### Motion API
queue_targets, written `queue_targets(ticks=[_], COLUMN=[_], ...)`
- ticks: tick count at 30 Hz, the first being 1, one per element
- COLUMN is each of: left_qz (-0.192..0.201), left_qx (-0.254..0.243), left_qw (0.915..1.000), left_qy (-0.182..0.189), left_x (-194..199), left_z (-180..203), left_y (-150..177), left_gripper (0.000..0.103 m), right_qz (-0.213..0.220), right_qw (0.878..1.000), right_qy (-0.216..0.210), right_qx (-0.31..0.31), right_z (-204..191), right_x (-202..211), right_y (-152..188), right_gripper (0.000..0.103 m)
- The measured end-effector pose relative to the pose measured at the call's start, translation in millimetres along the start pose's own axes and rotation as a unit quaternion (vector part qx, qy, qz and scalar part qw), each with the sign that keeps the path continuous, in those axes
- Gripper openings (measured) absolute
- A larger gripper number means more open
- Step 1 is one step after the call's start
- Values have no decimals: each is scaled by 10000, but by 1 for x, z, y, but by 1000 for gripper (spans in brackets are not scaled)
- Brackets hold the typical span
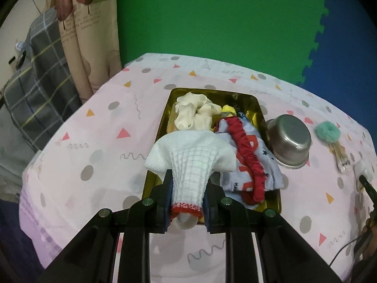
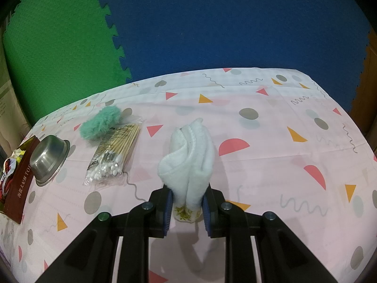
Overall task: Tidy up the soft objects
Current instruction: 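Carry the white knit glove into the gold tin tray and open the left gripper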
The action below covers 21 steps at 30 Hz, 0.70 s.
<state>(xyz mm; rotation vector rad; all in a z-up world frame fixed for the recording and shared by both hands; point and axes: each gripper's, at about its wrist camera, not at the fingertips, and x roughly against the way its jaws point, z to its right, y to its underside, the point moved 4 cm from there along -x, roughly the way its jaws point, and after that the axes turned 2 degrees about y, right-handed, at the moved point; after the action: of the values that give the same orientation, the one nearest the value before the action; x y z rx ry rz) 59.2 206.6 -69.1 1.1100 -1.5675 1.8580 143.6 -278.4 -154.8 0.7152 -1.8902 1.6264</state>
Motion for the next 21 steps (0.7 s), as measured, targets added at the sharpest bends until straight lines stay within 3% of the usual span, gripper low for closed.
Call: queue_targets(ticks=[13, 21], left_qz=[-372, -389], left_qx=[215, 142], left_qw=[9990, 9990], left_qy=[-80, -141], left_x=[-37, -37], left_z=[-12, -11], left_y=[4, 4], left_gripper=[21, 35], right_qz=[-1, -1], right_qw=[10000, 10000], right_qy=[1, 3], right_qx=[-2, 1], right_z=[0, 0], right_x=[0, 0], right_y=[0, 0], right_gripper=[22, 22])
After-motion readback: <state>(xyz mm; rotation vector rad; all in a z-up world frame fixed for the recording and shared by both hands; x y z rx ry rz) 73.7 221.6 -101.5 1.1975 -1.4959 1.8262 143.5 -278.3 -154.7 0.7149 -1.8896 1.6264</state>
